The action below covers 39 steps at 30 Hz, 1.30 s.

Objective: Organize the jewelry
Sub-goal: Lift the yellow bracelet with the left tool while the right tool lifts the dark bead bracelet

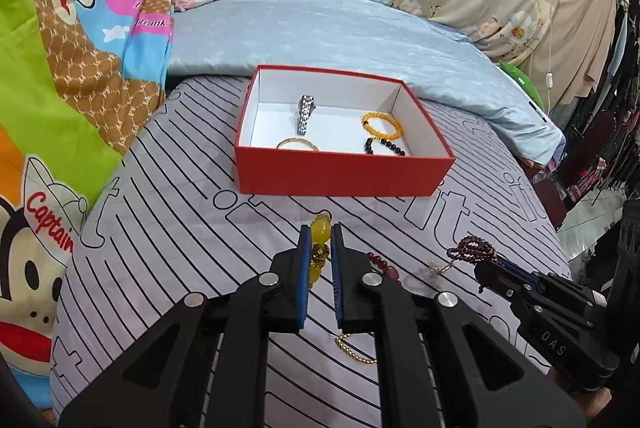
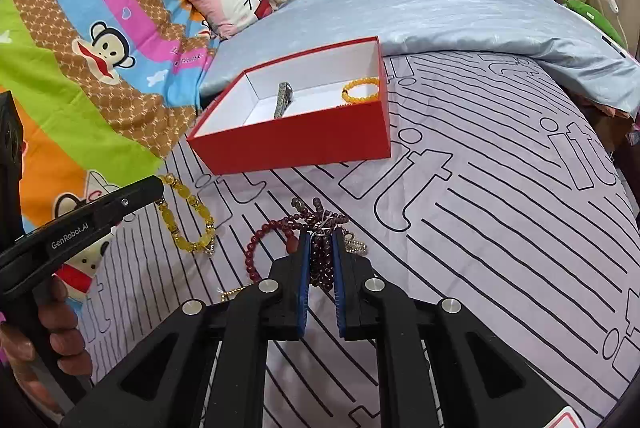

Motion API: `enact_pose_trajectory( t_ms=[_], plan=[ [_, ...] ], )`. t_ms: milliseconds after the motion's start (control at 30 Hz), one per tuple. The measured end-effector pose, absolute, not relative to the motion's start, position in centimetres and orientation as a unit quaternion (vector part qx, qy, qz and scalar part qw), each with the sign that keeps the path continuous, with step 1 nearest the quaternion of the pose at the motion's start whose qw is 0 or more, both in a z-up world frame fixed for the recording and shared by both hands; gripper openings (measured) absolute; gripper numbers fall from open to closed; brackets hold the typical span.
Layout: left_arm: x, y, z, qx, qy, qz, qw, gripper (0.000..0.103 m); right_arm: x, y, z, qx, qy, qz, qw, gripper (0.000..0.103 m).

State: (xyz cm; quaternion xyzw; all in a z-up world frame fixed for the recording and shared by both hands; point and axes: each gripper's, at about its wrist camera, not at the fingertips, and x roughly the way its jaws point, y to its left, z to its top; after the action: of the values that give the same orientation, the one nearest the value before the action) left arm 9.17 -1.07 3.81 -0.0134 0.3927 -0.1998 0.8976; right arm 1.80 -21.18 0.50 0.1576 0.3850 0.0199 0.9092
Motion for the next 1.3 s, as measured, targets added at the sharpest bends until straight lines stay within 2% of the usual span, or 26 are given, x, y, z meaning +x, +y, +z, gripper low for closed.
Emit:
enact_pose_trajectory(
  t_ms=[433,500,767,933,967,1100,1300],
  plan=[
    [8.6,-1.4,2.8,-0.011,0.408,-0.203,0.89,0.009,0.7,-21.5,-4.3,0.156,0.463,0.017,0.872,0.011],
    [8.5,-1.5,2.6,-0.011,0.411,-0.202,0.889,0.009,0.5,-21.6,-4.8,0.156,0.47,0.015,0.869,0.016],
    [8.4,-1.7,2.0,-0.01,0.418,-0.202,0.886,0.009,-0.1,-21.7,-3.2,0.153,0.446,0.018,0.882,0.024],
    [8.5,-1.6,2.0,-0.011,0.419,-0.201,0.885,0.009,1.1,-21.7,-2.1,0.141,0.432,0.015,0.89,0.024],
    [8.5,-1.6,1.9,-0.011,0.419,-0.201,0.885,0.009,1.3,-21.6,-2.1,0.138,0.434,0.014,0.89,0.024],
    [8.8,-1.5,1.7,-0.01,0.421,-0.199,0.885,0.009,2.4,-20.8,-2.6,0.121,0.438,0.019,0.891,0.009],
    [8.9,-1.6,1.3,-0.01,0.425,-0.2,0.883,0.009,3.3,-20.6,-4.1,0.108,0.454,0.008,0.885,0.008]
  ],
)
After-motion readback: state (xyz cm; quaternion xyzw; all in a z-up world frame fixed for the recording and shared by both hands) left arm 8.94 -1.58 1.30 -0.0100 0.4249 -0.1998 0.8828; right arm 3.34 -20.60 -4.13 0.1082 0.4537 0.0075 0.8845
